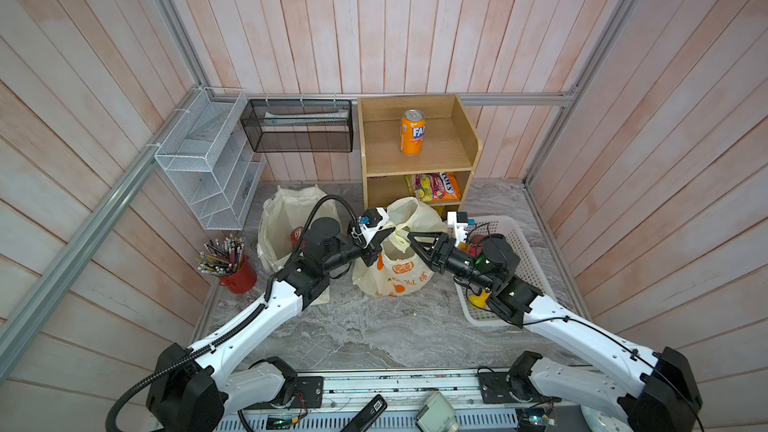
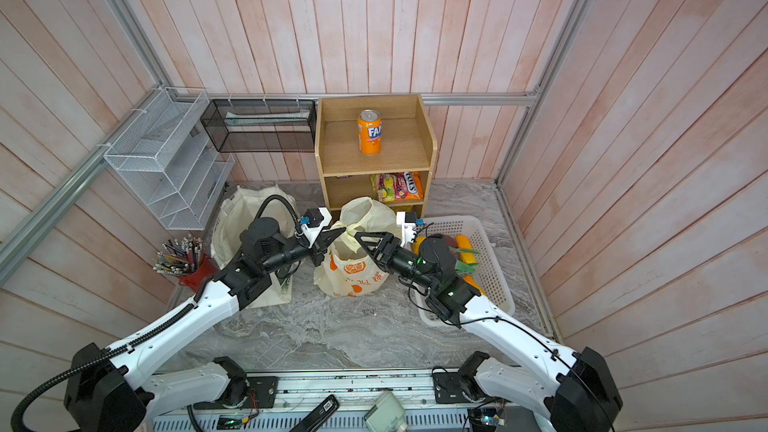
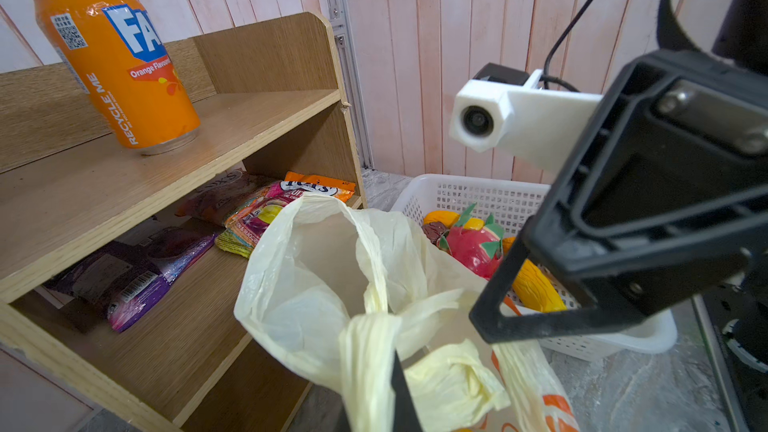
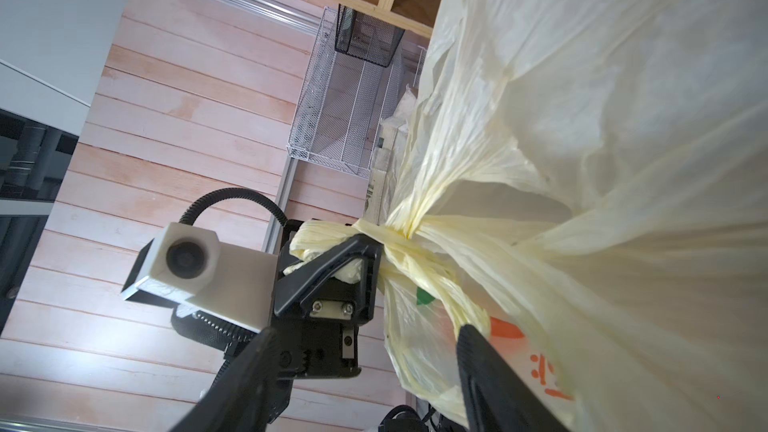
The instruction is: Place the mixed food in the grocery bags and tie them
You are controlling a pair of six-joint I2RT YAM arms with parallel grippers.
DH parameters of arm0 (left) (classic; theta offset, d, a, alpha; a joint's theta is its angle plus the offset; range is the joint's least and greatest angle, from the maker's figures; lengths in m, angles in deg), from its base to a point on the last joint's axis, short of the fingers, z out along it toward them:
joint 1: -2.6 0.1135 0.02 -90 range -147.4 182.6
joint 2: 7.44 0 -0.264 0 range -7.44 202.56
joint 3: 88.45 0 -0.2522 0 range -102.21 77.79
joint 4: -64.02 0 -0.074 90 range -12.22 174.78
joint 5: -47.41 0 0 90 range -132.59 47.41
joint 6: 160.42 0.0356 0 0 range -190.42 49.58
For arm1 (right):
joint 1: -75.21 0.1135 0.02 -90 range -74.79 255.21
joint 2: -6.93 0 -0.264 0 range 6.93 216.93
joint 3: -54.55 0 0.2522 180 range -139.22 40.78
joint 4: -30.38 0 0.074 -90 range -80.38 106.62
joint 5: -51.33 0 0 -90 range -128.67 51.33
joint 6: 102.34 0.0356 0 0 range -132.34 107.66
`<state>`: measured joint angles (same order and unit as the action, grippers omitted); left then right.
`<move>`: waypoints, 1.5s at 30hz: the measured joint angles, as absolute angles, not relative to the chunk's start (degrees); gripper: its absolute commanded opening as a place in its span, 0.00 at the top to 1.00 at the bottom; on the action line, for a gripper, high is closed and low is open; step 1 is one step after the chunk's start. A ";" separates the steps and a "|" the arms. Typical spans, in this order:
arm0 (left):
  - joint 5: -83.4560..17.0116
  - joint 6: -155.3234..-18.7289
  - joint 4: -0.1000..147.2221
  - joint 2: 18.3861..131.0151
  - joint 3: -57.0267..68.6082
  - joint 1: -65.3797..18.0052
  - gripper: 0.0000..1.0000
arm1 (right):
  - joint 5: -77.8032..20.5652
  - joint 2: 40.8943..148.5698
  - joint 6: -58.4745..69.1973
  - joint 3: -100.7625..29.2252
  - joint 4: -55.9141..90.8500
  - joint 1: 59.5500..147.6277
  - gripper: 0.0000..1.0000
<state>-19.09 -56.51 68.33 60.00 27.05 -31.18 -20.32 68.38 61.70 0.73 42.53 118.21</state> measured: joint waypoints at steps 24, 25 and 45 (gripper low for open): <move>-14.76 -55.35 67.28 59.91 28.36 -31.22 1.00 | -23.80 77.85 72.39 0.75 57.89 119.30 0.30; -14.19 -55.15 66.99 59.89 28.71 -31.22 1.00 | -23.84 78.28 72.72 0.75 58.40 119.17 0.30; -7.63 -51.24 63.02 59.67 31.97 -31.20 1.00 | -21.26 84.73 76.13 0.78 66.35 116.81 0.96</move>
